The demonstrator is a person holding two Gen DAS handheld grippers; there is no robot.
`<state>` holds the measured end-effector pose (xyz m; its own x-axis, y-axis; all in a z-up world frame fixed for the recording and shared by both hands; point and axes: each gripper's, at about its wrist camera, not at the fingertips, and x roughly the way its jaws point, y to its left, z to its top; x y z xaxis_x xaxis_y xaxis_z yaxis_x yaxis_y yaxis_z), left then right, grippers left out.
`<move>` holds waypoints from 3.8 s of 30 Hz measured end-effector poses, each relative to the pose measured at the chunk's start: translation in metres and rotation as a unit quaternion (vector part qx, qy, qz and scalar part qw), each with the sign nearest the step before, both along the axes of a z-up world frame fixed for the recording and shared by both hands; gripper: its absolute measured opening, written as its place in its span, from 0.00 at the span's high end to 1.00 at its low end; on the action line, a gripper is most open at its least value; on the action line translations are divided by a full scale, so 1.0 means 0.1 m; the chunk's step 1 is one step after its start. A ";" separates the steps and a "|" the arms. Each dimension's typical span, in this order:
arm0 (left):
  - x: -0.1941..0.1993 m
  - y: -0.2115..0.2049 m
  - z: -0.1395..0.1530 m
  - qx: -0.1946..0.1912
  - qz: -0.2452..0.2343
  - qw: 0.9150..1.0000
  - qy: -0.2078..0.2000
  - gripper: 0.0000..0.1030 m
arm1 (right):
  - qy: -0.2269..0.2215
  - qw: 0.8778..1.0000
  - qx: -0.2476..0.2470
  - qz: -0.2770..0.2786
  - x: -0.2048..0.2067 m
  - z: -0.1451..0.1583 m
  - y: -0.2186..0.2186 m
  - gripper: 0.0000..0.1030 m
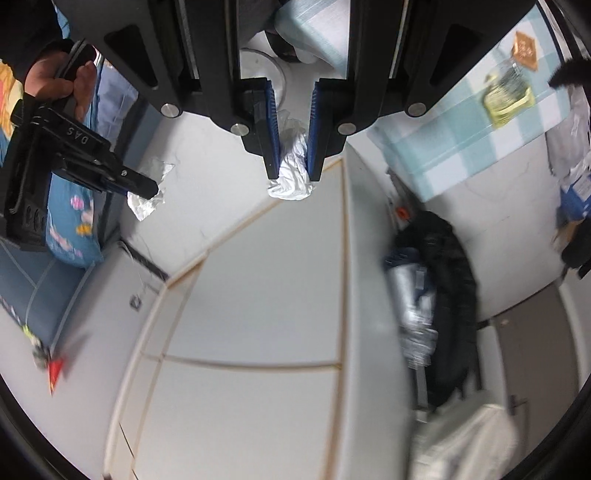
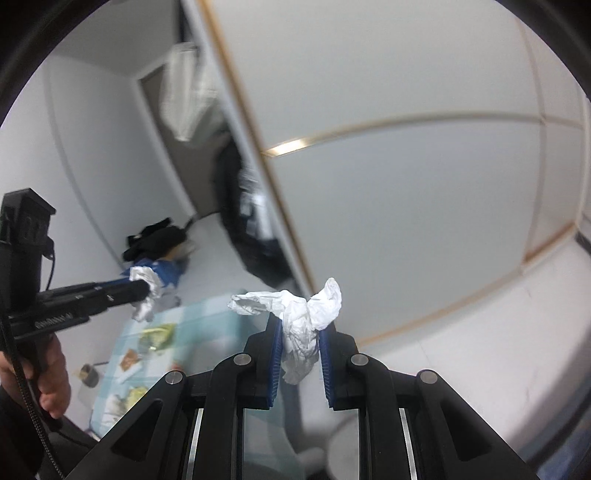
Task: Collect trash
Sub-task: 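Carry both held tissues away from the table over the toilet bowl, then open both tools over the toilet bowl to drop the tissues, then move both open tools back over the table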
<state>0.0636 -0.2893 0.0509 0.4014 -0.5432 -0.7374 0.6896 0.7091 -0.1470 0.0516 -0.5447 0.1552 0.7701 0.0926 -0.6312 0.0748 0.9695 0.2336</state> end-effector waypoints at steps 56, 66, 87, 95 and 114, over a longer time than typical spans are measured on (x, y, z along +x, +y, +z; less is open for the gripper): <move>0.23 -1.64 -3.07 0.270 -0.153 0.887 0.343 0.46 | 0.331 0.931 0.126 -0.083 -0.35 -3.16 -0.74 0.36; 0.42 -1.44 -2.05 0.234 -0.120 0.950 0.167 0.46 | 0.309 0.939 0.060 -0.139 -0.40 -2.52 -0.93 0.17; 0.34 0.77 -0.04 0.033 0.168 0.984 -0.041 0.35 | -0.067 0.994 -0.057 -0.062 -0.06 0.18 0.42 0.17; 0.05 1.68 0.31 -0.012 0.244 0.964 -0.101 0.18 | -0.147 0.983 -0.095 0.052 -0.09 0.64 1.40 0.09; -0.09 3.12 -0.19 -0.051 0.404 0.908 -0.103 0.01 | -0.141 0.961 -0.021 0.239 0.19 0.11 3.02 0.00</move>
